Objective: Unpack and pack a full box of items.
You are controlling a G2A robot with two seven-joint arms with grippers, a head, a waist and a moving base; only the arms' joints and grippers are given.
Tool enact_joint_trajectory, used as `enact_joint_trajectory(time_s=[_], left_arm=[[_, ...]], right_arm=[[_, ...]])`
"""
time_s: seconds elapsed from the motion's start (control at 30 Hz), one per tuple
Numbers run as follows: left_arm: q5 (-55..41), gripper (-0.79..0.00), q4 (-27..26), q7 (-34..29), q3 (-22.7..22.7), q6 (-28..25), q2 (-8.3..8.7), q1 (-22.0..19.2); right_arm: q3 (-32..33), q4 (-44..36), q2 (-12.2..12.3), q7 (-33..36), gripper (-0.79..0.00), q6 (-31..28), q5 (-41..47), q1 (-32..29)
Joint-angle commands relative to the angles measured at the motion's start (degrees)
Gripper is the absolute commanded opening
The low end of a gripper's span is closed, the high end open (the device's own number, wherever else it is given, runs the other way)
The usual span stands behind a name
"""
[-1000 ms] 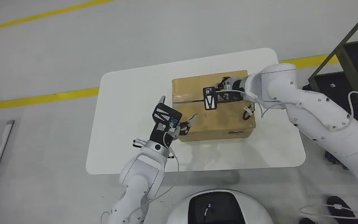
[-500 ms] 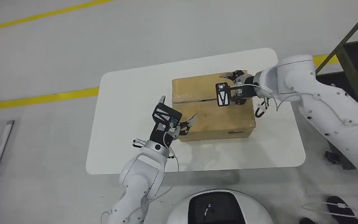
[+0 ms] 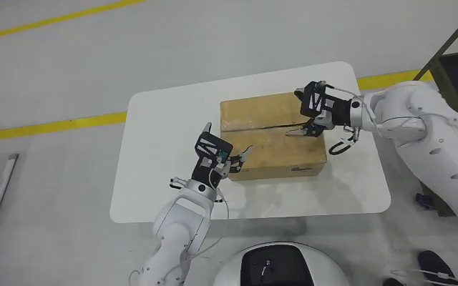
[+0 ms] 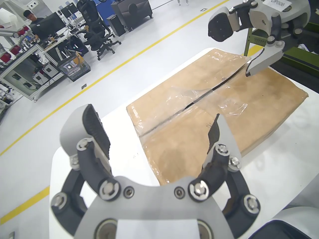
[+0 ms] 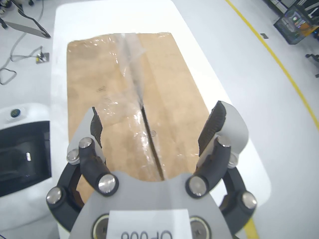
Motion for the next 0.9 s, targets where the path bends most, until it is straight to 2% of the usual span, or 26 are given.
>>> enact_joint_trajectory(time_s=[0.0, 0.03, 0.1, 0.13, 0.2, 0.27, 0.5, 0.87], left_arm=[[0.0, 0.0, 0.0, 0.0, 0.0, 0.0, 0.0, 0.0], [0.0, 0.0, 0.0, 0.0, 0.0, 0.0, 0.0, 0.0], [0.0, 0.0, 0.0, 0.0, 0.0, 0.0, 0.0, 0.0], [0.0, 0.0, 0.0, 0.0, 0.0, 0.0, 0.0, 0.0], [0.0, 0.0, 0.0, 0.0, 0.0, 0.0, 0.0, 0.0], [0.0, 0.0, 0.0, 0.0, 0.0, 0.0, 0.0, 0.0], [0.0, 0.0, 0.0, 0.0, 0.0, 0.0, 0.0, 0.0], [0.0, 0.0, 0.0, 0.0, 0.0, 0.0, 0.0, 0.0]], right_arm=[[-0.8, 0.3, -0.1, 1.2, -0.517, 0.3, 1.1, -0.6], [-1.3, 0.7, -0.2, 1.5, -0.613, 0.5, 1.2, -0.8], [-2.3, 1.2, -0.5, 1.5, -0.634, 0.8, 1.0, -0.7], [-2.8, 1.4, -0.6, 1.7, -0.683, 0.9, 0.6, -0.5], [-3.7, 2.1, -0.9, 1.6, -0.646, 1.1, -0.2, 0.0], [-4.4, 2.8, -1.2, 1.3, -0.659, 1.4, -1.2, 0.7], [-7.1, 6.3, -2.4, -0.6, -0.588, 0.8, -2.1, 3.0], [-10.1, 11.2, -4.2, -1.7, -0.539, 0.6, -1.4, 6.6]])
